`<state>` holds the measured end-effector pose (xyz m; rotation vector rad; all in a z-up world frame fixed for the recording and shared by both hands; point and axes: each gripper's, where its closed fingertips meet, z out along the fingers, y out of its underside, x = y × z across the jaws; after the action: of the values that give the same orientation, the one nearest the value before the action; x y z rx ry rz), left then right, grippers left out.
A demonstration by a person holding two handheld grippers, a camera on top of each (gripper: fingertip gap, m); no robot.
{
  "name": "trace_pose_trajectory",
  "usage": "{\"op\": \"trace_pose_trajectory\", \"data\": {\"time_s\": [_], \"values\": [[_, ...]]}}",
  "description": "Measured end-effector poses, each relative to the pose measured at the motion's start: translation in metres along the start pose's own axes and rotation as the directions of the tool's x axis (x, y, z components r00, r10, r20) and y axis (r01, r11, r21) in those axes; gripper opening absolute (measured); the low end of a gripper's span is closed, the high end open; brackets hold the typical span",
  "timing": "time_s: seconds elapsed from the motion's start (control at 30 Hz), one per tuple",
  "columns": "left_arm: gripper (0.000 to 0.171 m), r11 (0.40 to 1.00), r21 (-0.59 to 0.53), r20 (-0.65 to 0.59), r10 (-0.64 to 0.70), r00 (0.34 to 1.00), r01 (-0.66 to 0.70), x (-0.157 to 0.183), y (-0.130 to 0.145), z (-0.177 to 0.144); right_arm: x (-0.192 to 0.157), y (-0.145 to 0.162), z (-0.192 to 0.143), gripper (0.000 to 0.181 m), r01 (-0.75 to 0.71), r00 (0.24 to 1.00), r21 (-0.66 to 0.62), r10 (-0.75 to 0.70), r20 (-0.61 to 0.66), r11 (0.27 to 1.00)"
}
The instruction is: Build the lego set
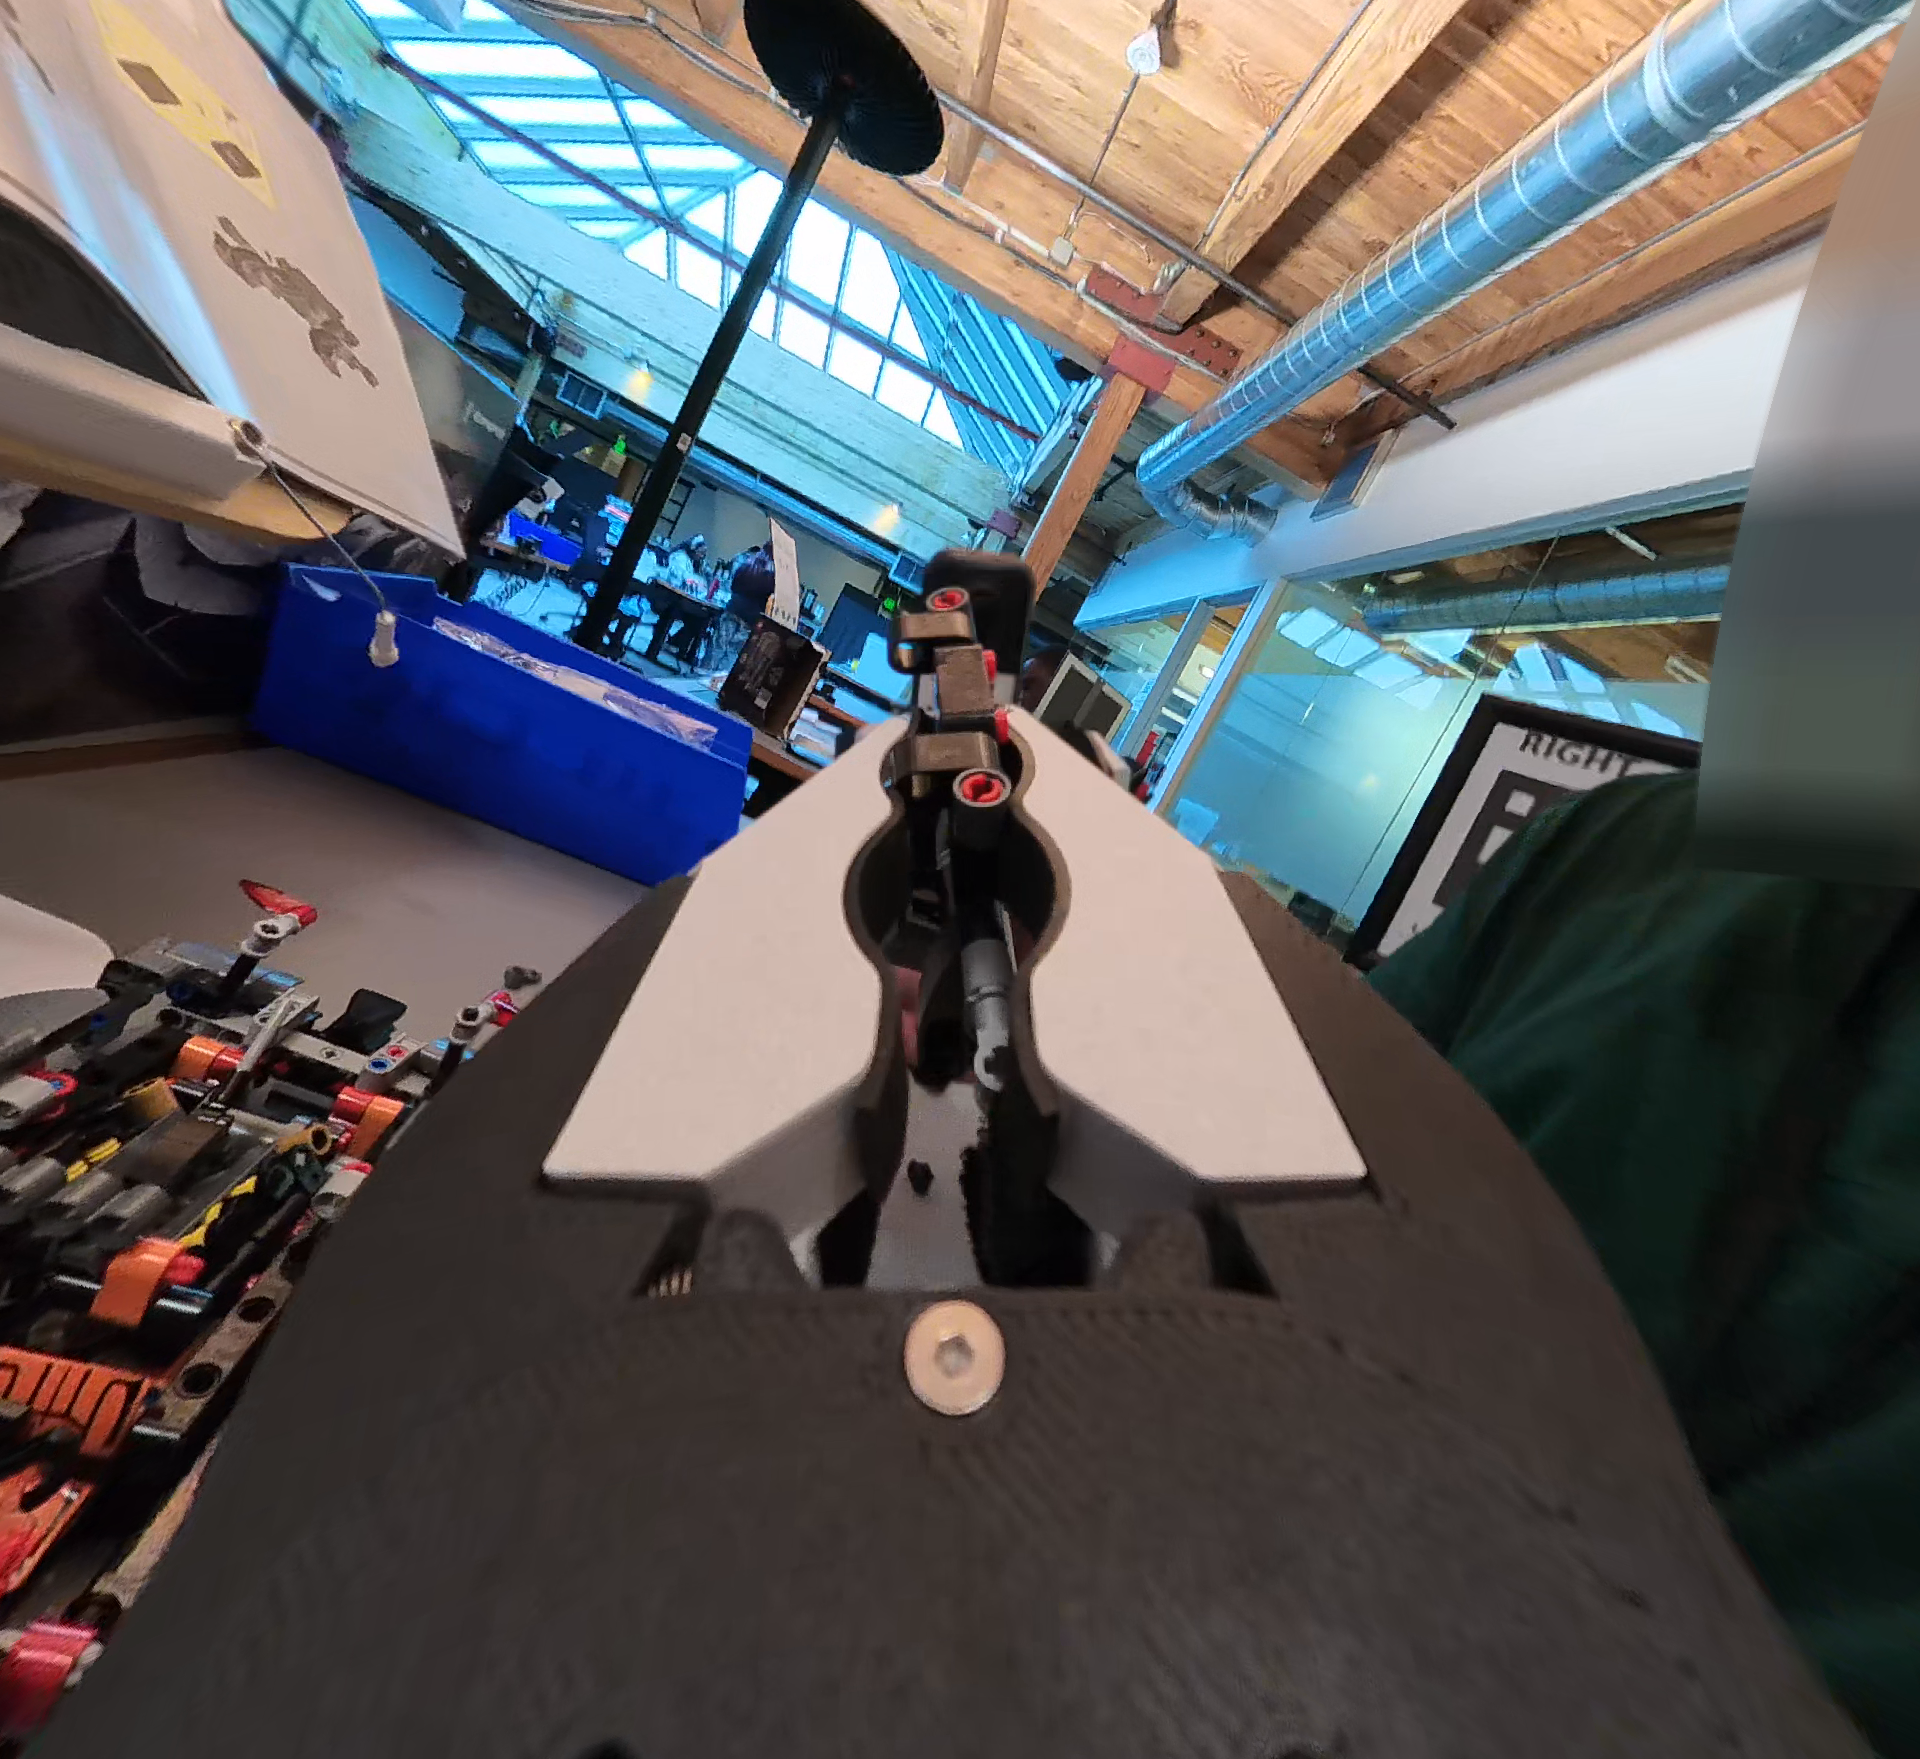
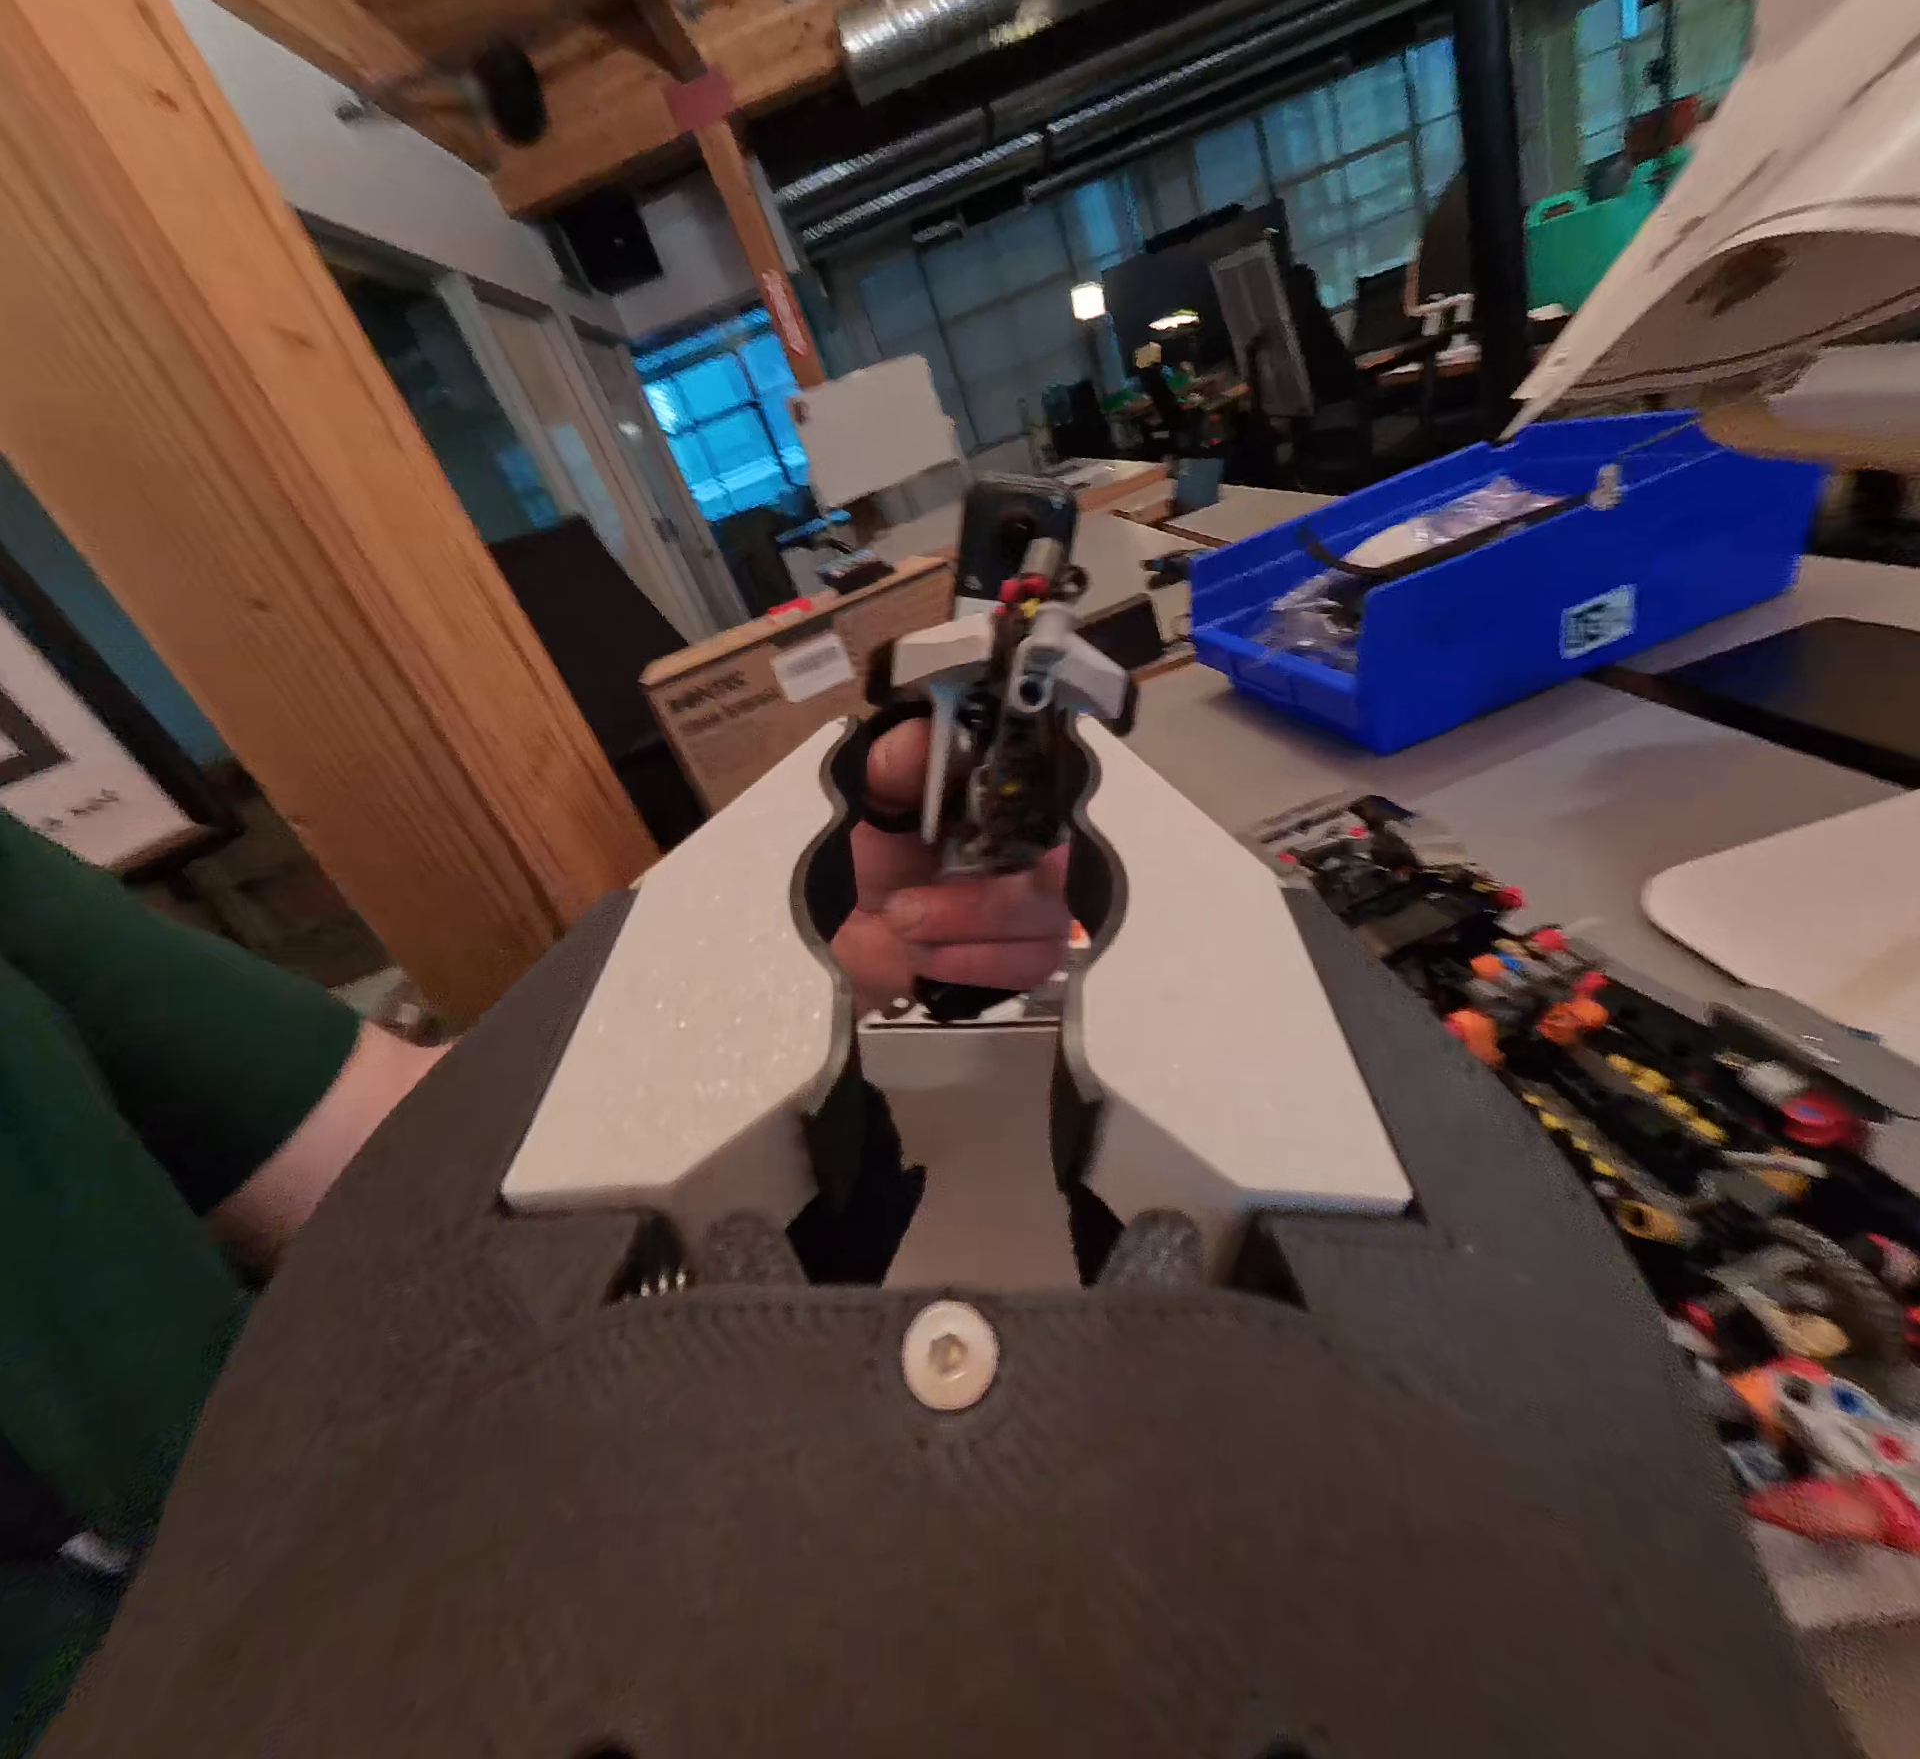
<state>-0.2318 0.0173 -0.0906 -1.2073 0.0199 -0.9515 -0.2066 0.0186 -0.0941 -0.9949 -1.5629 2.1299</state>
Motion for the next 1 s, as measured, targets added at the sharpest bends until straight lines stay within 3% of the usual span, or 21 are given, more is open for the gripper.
{"op": "trace_pose_trajectory", "data": {"time_s": [0.27, 0.63, 0.83, 0.9, 1.0], "values": [[0.008, 0.991, -0.133, -0.052, -0.002, 0.999, -0.005, 0.014, 0.025, 0.018, -0.002, 0.011, -0.007, 0.01, 0.028, 0.997, -0.123, -0.036, -0.064, 0.992], [0.01, 0.992, -0.103, -0.064, 0.068, 0.996, -0.075, 0.024, 0.027, 0.031, -0.009, 0.007, -0.018, 0.009, 0.013, 0.996, -0.076, -0.019, -0.088, 0.997], [0.036, 0.998, -0.053, -0.093, 0.025, 0.995, -0.03, 0.026, 0.022, 0.034, -0.009, -0.006, -0.022, 0.009, 0.039, 0.993, 0.007, -0.038, -0.112, 0.999], [0.036, 0.998, -0.062, -0.083, 0.019, 0.996, -0.024, 0.022, 0.026, 0.036, -0.007, -0.006, -0.023, 0.009, 0.03, 0.993, 0.02, -0.027, -0.112, 0.999], [0.021, 0.998, -0.04, -0.078, 0.041, 0.996, -0.044, 0.021, 0.025, 0.038, -0.005, 0.003, -0.021, 0.009, 0.015, 0.995, -0.006, -0.015, -0.102, 1.0]]}}
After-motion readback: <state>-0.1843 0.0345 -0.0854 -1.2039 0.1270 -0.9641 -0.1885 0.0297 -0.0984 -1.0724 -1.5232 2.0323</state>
